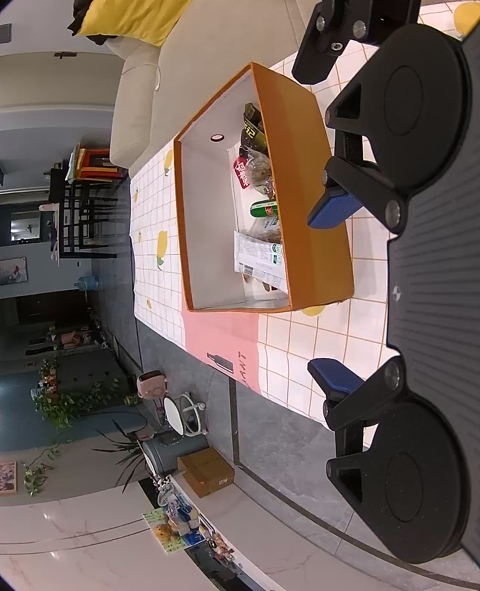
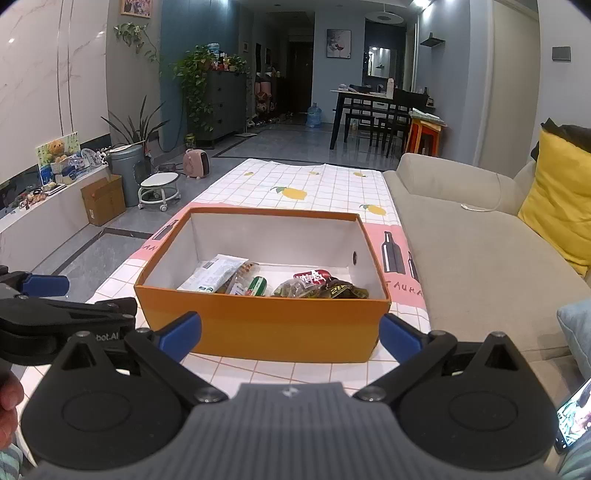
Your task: Organize snacks
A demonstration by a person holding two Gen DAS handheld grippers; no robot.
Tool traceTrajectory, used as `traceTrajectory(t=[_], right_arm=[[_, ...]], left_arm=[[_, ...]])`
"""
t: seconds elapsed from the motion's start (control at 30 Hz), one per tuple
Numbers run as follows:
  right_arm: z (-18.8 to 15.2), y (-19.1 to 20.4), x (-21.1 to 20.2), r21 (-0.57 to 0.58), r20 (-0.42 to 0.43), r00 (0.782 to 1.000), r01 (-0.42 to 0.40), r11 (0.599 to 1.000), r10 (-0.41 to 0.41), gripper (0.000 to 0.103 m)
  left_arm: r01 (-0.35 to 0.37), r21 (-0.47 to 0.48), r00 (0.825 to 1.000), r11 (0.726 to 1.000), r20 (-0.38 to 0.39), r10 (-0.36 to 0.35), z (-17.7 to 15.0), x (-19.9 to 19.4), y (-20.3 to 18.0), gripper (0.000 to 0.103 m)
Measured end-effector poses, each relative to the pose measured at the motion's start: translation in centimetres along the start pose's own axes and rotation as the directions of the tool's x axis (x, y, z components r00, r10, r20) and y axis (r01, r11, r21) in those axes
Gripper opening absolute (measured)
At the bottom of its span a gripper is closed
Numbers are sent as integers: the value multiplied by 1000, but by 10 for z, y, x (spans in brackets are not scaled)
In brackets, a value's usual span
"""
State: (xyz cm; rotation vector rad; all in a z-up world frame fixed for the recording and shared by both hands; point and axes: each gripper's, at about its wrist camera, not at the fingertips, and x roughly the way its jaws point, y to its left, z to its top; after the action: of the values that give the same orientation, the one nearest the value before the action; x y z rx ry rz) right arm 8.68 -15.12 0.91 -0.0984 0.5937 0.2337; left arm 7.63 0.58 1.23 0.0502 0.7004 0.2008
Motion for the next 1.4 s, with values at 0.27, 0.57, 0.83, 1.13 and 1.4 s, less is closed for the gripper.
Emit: traceTrajectory(t=[0.27, 0.57, 0.83, 1.13, 1.4], right_arm=[[1, 0, 0, -2, -3, 1000, -2, 1000, 2, 99], [0, 1, 2, -6, -5, 1000, -1, 1000, 1, 99], [-1, 2, 2, 2, -10, 1000, 6, 1000, -5, 99], [-1, 3, 0, 0, -12, 1000, 4, 1000, -4, 99], [-1, 2, -1, 2, -13, 1000, 6, 1000, -6, 99]], left_arm=[[0, 0, 1000, 1000, -1, 0, 0, 0, 0, 93], [2, 9, 1000, 1000, -6, -2, 0, 0, 0, 93], [3, 9, 1000, 1000, -6, -3, 0, 0, 0, 93], [3, 9, 1000, 1000, -5, -3, 0, 0, -1, 93], [6, 9, 1000, 1000, -7, -6, 0, 1, -1, 93]])
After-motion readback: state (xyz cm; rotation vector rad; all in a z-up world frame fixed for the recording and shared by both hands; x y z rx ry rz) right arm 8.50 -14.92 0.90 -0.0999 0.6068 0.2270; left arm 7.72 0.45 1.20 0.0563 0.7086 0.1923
